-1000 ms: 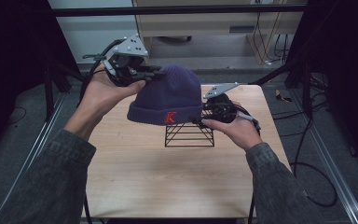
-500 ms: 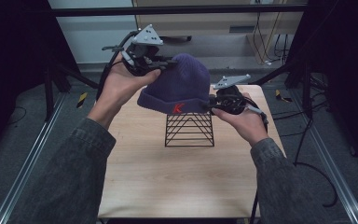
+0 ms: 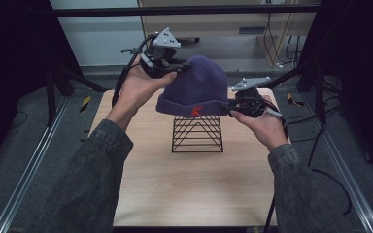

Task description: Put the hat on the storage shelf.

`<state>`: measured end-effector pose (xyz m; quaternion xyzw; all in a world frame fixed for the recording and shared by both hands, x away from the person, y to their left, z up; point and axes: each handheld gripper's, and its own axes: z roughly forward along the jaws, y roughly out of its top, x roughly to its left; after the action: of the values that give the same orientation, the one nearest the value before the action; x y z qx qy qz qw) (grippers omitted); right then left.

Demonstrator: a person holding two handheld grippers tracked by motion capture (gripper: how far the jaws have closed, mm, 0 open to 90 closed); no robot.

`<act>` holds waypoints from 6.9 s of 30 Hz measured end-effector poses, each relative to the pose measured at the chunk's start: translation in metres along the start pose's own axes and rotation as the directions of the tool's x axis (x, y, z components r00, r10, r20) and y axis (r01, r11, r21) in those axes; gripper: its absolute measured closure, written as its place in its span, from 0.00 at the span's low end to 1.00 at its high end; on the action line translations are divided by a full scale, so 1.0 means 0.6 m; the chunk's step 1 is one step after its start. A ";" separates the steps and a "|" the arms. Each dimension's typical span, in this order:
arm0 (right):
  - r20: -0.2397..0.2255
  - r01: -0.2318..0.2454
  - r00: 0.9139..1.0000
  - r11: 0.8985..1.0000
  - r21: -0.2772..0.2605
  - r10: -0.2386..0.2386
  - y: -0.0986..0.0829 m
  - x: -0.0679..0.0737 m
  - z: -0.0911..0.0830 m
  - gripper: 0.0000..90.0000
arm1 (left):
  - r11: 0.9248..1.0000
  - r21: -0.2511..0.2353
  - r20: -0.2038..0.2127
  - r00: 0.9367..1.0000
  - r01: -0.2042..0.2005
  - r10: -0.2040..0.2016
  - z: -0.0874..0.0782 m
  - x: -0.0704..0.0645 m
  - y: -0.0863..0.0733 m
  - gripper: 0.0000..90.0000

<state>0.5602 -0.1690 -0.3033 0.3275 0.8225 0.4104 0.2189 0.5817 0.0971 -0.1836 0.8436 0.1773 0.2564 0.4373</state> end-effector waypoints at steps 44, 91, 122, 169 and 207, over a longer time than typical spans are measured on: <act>-0.005 -0.016 1.000 0.995 0.098 0.017 -0.053 -0.011 0.024 0.82 | 0.998 0.062 0.020 0.999 0.029 -0.031 0.049 -0.008 -0.065 0.89; -0.016 -0.002 1.000 0.975 0.222 0.005 -0.142 0.014 0.091 0.80 | 0.982 0.186 0.086 0.996 -0.020 0.005 0.091 -0.051 -0.154 0.88; -0.017 -0.032 0.999 0.978 0.206 0.036 -0.182 0.020 0.105 0.79 | 0.977 0.213 0.087 0.996 -0.015 -0.003 0.103 -0.072 -0.184 0.88; -0.015 -0.048 0.998 0.957 0.285 0.054 -0.216 0.013 0.127 0.73 | 0.972 0.235 0.089 0.995 0.015 -0.037 0.121 -0.086 -0.222 0.78; 0.050 -0.109 0.993 0.983 0.145 0.103 -0.205 0.024 0.047 0.40 | 0.983 0.167 0.027 0.996 0.082 -0.088 0.042 -0.093 -0.232 0.31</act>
<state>0.5238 -0.1988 -0.4215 0.3947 0.8271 0.3527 0.1892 0.5413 0.1289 -0.3269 0.8728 0.2262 0.2075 0.3794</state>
